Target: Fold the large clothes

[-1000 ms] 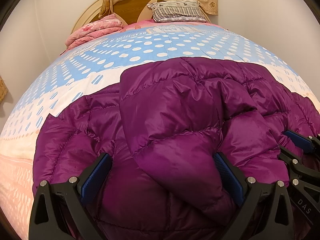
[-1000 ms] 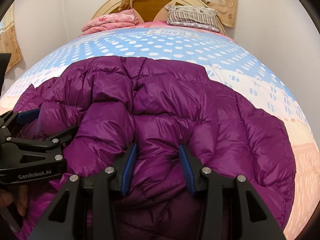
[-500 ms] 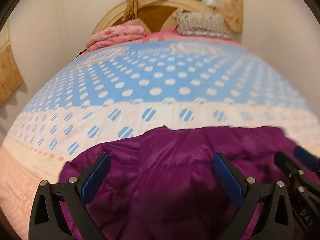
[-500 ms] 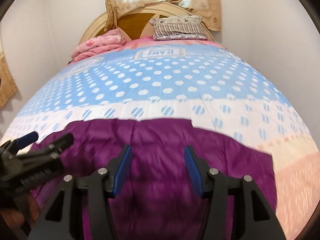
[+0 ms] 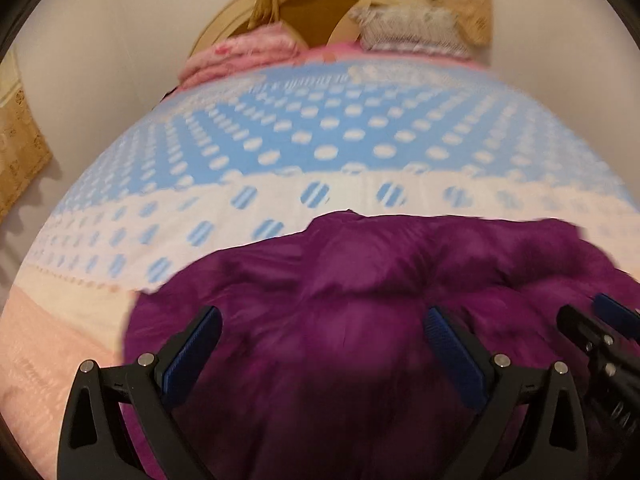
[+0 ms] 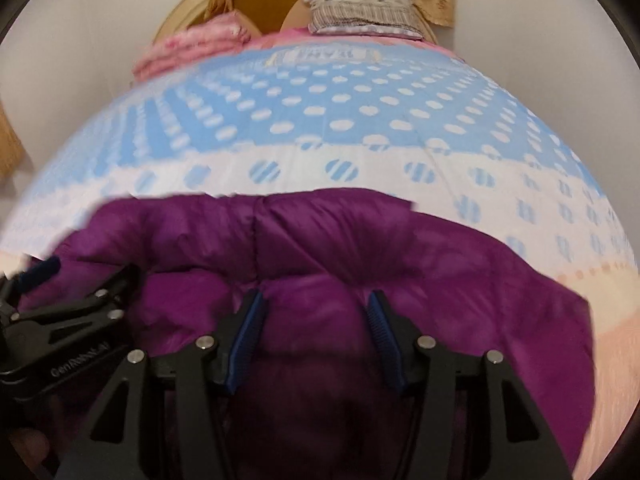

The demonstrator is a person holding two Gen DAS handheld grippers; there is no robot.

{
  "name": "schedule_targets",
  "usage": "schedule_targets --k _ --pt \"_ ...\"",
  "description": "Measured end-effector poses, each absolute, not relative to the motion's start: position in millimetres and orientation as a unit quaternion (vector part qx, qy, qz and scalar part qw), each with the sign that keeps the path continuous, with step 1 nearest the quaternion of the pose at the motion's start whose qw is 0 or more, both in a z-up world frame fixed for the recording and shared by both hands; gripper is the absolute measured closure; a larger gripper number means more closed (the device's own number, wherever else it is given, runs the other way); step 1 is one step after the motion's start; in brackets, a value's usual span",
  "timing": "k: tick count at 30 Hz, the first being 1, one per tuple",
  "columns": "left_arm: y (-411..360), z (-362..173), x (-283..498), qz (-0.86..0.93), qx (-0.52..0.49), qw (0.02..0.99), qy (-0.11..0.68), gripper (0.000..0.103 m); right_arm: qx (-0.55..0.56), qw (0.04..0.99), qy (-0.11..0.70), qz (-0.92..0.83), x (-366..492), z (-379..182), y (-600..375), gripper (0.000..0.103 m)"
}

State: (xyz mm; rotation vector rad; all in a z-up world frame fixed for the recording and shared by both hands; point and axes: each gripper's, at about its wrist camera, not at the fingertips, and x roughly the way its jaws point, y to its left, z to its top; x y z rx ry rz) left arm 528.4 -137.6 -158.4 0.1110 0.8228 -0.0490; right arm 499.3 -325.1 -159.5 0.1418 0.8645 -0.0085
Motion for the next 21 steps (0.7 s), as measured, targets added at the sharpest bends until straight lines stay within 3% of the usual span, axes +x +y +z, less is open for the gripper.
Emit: schedule_targets --k 3,5,8,13,18,21 --pt "-132 -150 480 -0.054 0.057 0.929 0.362 0.001 0.053 0.919 0.39 0.034 452 -139 -303 0.041" --pt "-145 -167 469 -0.06 0.098 0.922 0.371 0.001 0.033 0.914 0.403 0.045 432 -154 -293 0.039" --pt "-160 -197 475 -0.042 0.133 0.91 0.39 0.001 0.029 0.903 0.428 0.037 431 -186 -296 0.041" --pt "-155 -208 484 -0.046 0.104 0.909 0.401 0.001 0.005 0.911 0.412 0.024 436 -195 -303 0.039" --pt "-137 -179 470 -0.04 0.098 0.911 0.399 0.001 0.041 0.903 0.426 0.035 427 -175 -317 0.039" --pt "-108 -147 426 -0.045 0.082 0.923 0.374 0.001 0.062 0.91 0.407 0.039 380 -143 -343 0.027"
